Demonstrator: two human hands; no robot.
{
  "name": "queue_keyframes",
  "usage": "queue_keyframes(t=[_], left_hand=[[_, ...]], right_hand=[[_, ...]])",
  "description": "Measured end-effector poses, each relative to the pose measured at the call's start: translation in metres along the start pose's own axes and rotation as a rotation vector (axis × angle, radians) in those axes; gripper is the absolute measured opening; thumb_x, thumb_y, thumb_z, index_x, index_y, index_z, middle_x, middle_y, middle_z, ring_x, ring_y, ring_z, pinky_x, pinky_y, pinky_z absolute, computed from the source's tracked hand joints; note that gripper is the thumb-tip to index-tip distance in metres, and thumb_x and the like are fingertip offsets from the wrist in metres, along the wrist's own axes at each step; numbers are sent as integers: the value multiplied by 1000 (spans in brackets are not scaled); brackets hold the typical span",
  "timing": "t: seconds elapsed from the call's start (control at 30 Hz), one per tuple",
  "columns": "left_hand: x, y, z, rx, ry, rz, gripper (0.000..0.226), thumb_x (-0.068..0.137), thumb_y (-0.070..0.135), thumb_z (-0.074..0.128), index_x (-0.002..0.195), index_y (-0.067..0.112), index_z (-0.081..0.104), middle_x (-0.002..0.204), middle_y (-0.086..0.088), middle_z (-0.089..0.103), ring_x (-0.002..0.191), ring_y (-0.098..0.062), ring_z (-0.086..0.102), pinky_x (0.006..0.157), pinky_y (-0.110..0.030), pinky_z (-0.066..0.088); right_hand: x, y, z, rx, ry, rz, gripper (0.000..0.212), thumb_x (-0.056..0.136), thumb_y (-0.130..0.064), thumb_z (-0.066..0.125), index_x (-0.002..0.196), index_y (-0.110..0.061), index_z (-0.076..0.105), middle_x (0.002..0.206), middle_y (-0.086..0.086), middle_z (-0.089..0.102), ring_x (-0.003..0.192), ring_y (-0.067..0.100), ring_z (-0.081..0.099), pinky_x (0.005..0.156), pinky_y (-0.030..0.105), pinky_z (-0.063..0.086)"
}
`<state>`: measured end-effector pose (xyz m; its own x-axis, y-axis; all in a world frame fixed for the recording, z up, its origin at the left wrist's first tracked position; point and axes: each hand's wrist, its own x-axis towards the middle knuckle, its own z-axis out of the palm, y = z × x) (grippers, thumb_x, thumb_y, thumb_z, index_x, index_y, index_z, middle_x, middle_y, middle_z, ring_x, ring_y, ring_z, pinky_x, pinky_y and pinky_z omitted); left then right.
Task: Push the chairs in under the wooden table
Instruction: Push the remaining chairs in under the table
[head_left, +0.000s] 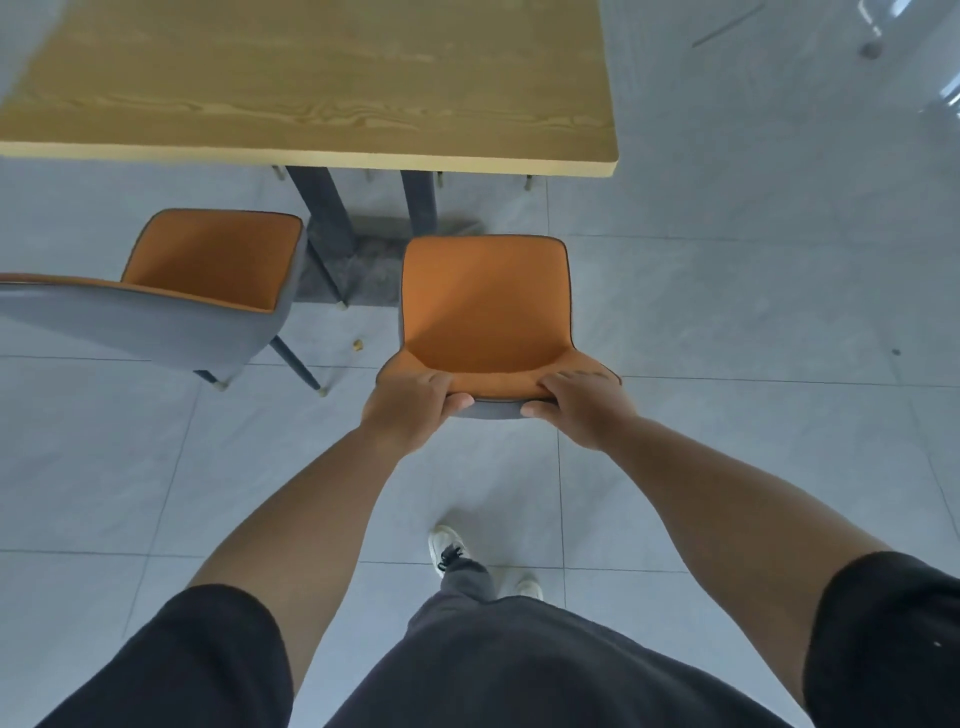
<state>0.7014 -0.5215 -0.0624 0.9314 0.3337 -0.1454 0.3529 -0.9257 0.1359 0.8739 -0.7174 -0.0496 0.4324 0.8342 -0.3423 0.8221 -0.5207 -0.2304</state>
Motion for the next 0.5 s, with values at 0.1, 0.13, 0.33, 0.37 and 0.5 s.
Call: queue_keyframes(t=[0.1,0.13,0.33,0.37,0.5], left_hand=[[-20,8,2,-36,-7,-37,52,96,60,26,93,18,58,84,0,60,77,-21,55,67,-40,49],[-26,10,2,-46,-14,-41,53,95,60,25,91,18,57,84,-1,59,76,-22,55,66,-41,49],[-57,17,-2,-72,-30,-42,53,96,58,28,94,16,60,86,-1,60,79,-23,55,65,-38,46],[-61,17,-3,-66,-34,-38,54,96,58,28,95,15,60,86,-2,60,78,-24,55,65,-38,46],[-78,12,-1,-38,-27,-9,55,95,60,25,90,15,57,81,-1,58,75,-24,54,60,-35,41]], right_hand=[[-17,-6,5,-3,2,-16,42,89,-67,35,81,-29,49,84,-8,59,86,16,52,76,37,45],[-22,-7,7,-1,5,-19,42,89,-68,35,81,-29,49,83,-8,58,87,16,51,76,37,45],[-47,-20,15,-5,43,-27,45,88,-69,35,74,-28,49,76,-10,50,81,17,50,67,32,38],[-50,-23,17,-1,44,-29,44,87,-69,35,73,-29,48,76,-10,49,80,17,49,66,32,37],[-61,-37,24,8,46,-15,44,85,-70,31,73,-30,45,77,-10,52,83,18,49,71,36,42]])
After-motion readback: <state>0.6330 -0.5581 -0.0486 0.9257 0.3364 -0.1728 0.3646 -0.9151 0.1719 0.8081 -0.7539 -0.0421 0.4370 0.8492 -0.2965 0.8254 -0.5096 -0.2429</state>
